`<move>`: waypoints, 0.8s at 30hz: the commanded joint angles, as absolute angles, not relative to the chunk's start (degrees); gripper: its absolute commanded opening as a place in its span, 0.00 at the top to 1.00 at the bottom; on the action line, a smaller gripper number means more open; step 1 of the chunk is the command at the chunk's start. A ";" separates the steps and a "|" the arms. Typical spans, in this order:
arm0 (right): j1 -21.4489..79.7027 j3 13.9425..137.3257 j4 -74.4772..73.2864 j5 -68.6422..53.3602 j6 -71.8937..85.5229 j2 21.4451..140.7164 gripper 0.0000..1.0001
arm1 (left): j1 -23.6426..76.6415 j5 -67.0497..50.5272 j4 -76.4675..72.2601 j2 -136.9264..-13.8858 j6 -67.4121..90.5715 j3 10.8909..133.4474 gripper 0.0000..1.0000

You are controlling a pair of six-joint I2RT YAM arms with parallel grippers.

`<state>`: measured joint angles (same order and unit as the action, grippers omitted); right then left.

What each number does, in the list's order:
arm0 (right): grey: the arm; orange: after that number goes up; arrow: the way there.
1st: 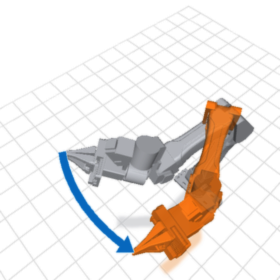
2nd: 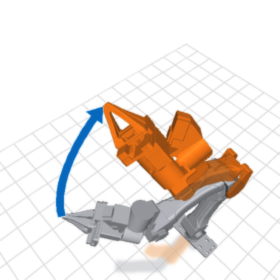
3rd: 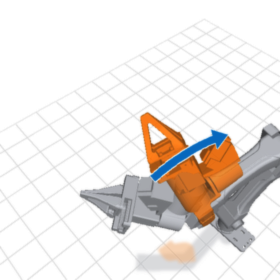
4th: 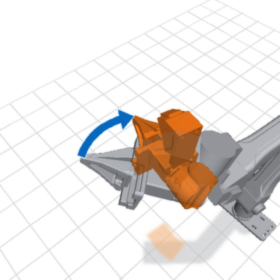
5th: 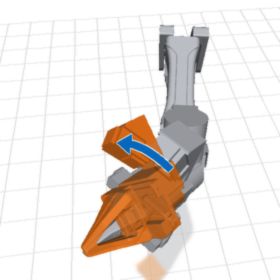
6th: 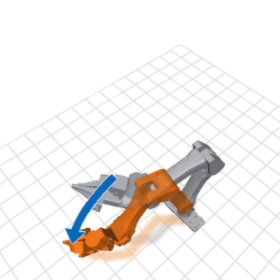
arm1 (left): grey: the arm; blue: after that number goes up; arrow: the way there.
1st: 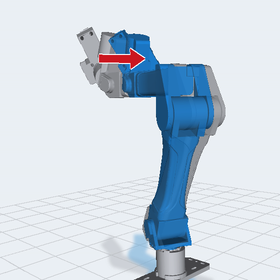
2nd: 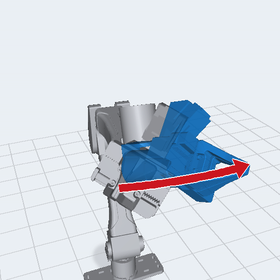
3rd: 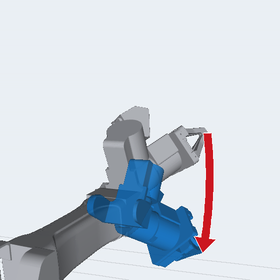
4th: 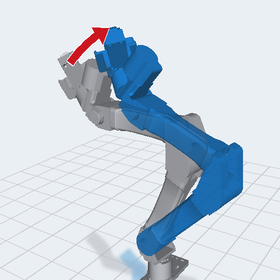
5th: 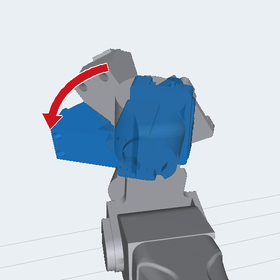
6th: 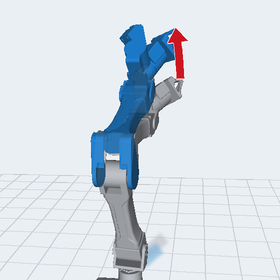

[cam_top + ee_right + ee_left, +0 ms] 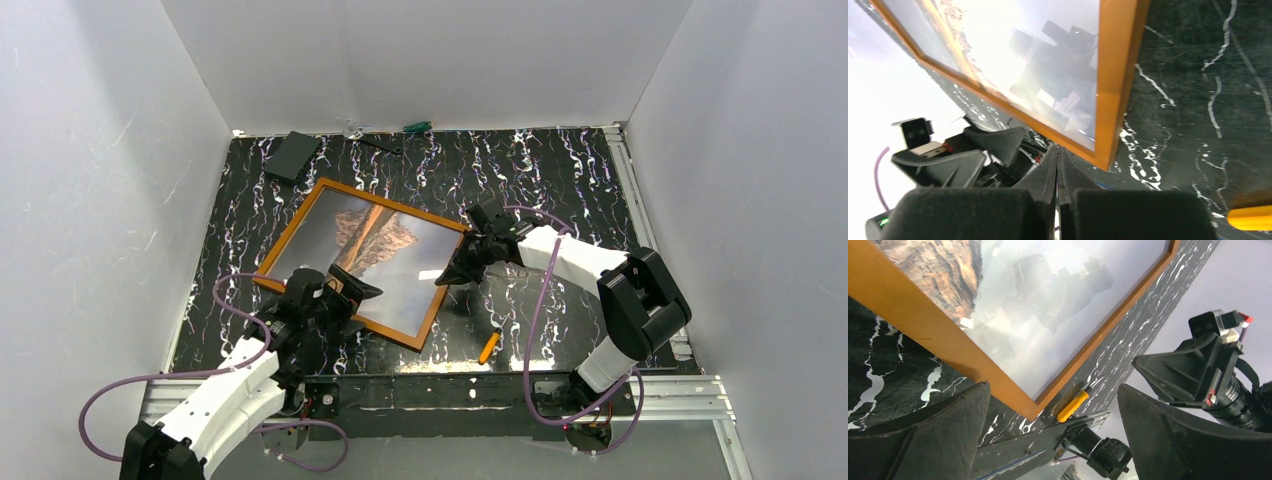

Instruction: Take the photo out of the frame

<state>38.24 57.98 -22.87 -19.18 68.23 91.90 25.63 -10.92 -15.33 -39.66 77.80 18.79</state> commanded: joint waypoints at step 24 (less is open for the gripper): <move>74.76 77.65 -31.62 13.97 6.63 101.52 0.26 | 25.82 33.21 51.97 -48.88 44.14 65.81 0.00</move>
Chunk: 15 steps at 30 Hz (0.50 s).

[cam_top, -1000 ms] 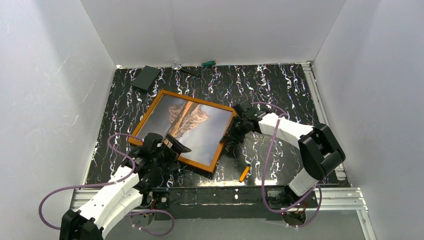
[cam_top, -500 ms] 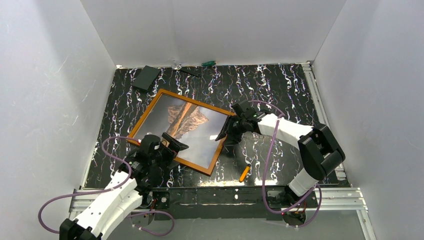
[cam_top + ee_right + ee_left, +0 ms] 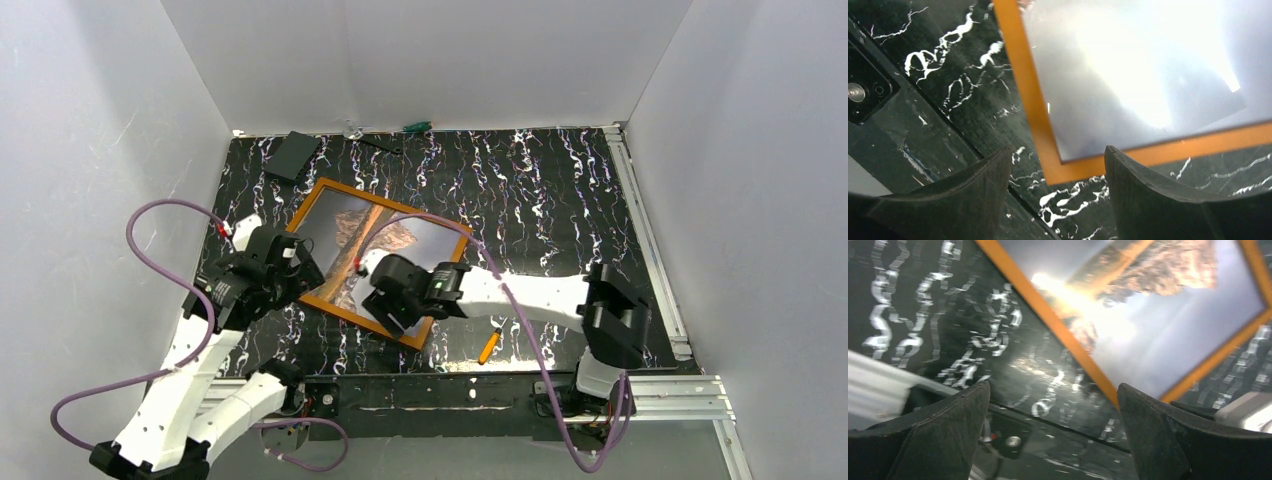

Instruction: Take the photo out of the frame

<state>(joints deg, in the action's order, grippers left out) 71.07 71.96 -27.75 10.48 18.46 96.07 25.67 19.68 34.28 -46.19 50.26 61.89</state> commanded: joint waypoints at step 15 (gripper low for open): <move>80.15 81.05 -35.31 18.27 5.34 111.24 0.48 | 25.42 24.26 46.29 -46.61 44.65 61.42 0.00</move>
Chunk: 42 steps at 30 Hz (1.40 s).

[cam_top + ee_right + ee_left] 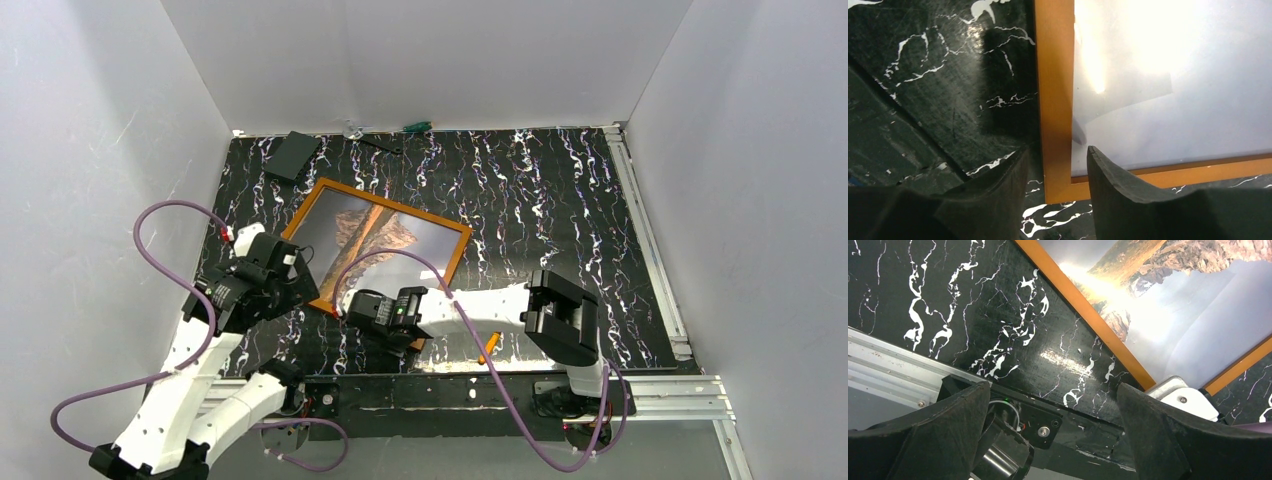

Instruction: Take the photo out of the frame

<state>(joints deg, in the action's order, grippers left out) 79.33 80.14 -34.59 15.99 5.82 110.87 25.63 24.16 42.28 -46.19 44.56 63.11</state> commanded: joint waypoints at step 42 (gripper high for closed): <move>70.93 70.90 -28.90 0.56 15.12 89.49 0.99 | 25.44 8.72 34.51 -32.97 57.01 53.15 0.00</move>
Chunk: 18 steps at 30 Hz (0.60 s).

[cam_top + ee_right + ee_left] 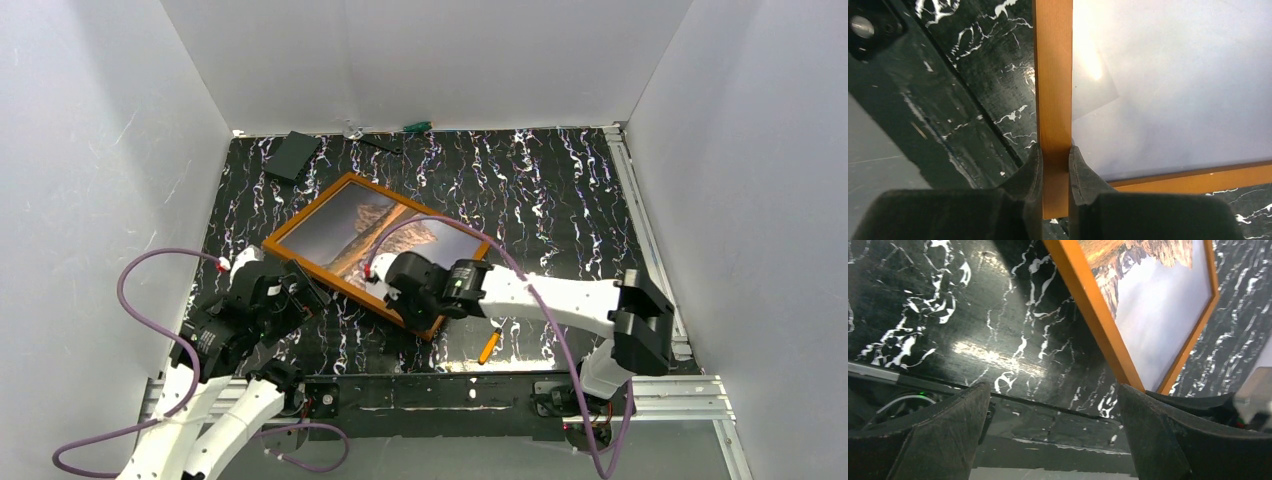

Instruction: Take the photo out of the frame

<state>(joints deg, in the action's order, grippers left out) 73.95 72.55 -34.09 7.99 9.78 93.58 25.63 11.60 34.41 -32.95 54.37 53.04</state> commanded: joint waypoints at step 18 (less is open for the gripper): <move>66.31 70.13 -27.54 -7.91 18.17 87.07 0.99 | 25.45 -8.72 -5.85 -35.71 67.79 31.27 0.00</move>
